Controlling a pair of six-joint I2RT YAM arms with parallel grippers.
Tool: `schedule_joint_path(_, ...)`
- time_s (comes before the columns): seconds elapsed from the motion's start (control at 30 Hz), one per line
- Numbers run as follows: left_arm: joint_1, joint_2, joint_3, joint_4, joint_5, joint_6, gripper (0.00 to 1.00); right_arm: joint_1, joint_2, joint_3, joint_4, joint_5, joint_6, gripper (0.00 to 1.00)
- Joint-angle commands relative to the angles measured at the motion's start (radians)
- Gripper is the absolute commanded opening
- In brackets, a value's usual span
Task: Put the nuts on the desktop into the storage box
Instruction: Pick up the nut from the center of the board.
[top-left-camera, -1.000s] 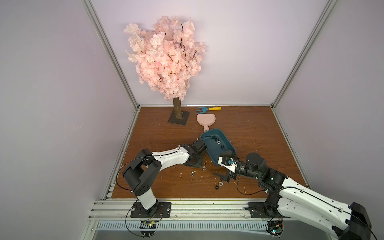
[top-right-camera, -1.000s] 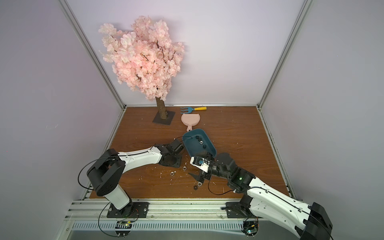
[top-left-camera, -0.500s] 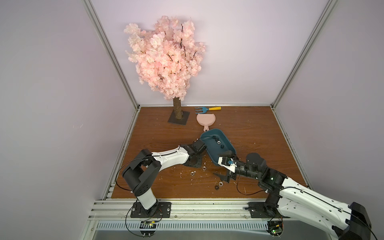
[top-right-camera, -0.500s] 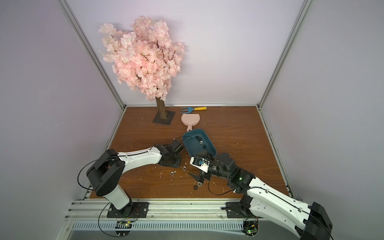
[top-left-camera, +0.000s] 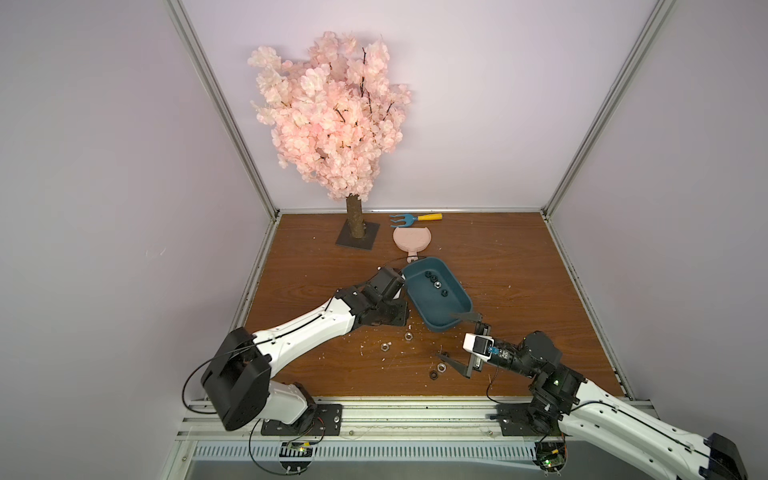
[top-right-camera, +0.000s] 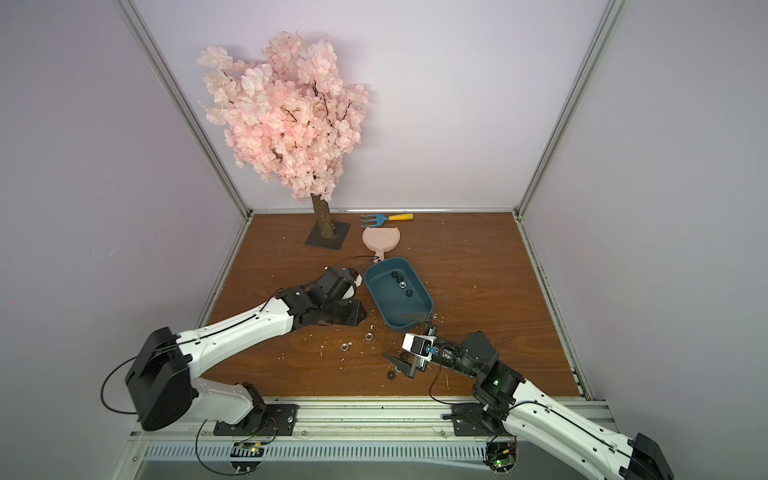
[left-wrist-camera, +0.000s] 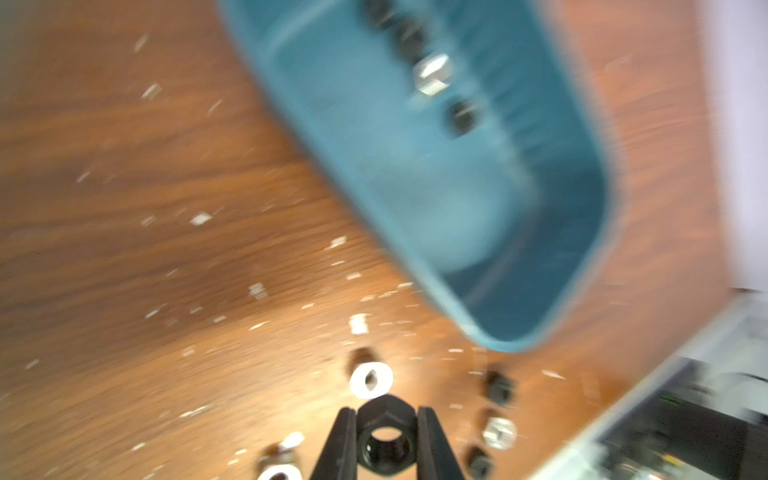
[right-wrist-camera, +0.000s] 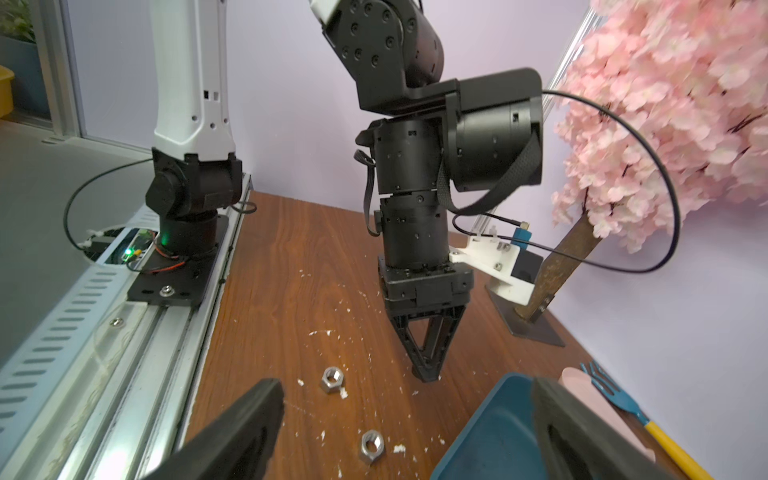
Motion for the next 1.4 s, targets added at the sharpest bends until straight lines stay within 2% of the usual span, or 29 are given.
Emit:
schedule_joint_path(0.0, 0.014, -0.089, -0.052, 0.199, 0.222, -0.012, 0.21, 0.003, -0.007, -0.019, 0.230, -0.046, 0.011, 0.99)
schedule_joint_path(0.13, 0.013, -0.179, -0.133, 0.447, 0.438, -0.095, 0.22, 0.003, 0.033, -0.011, 0.308, -0.062, 0.024, 0.95)
schedule_joint_path(0.3, 0.011, -0.262, -0.206, 0.640, 0.531, -0.179, 0.20, 0.004, 0.058, -0.024, 0.390, -0.064, 0.025, 0.88)
schedule_joint_path(0.6, -0.010, -0.306, -0.284, 0.787, 0.600, -0.237, 0.19, 0.003, 0.138, 0.008, 0.397, -0.061, 0.020, 0.71)
schedule_joint_path(0.97, -0.015, -0.287, -0.324, 0.855, 0.613, -0.278, 0.19, 0.003, 0.202, 0.041, 0.429, -0.040, 0.044, 0.64)
schedule_joint_path(1.23, -0.014, -0.273, -0.335, 0.887, 0.613, -0.301, 0.19, 0.004, 0.218, 0.067, 0.425, -0.059, 0.055, 0.56)
schedule_joint_path(1.37, -0.015, -0.277, -0.331, 0.890, 0.615, -0.304, 0.19, 0.003, 0.217, 0.071, 0.407, -0.050, 0.039, 0.47)
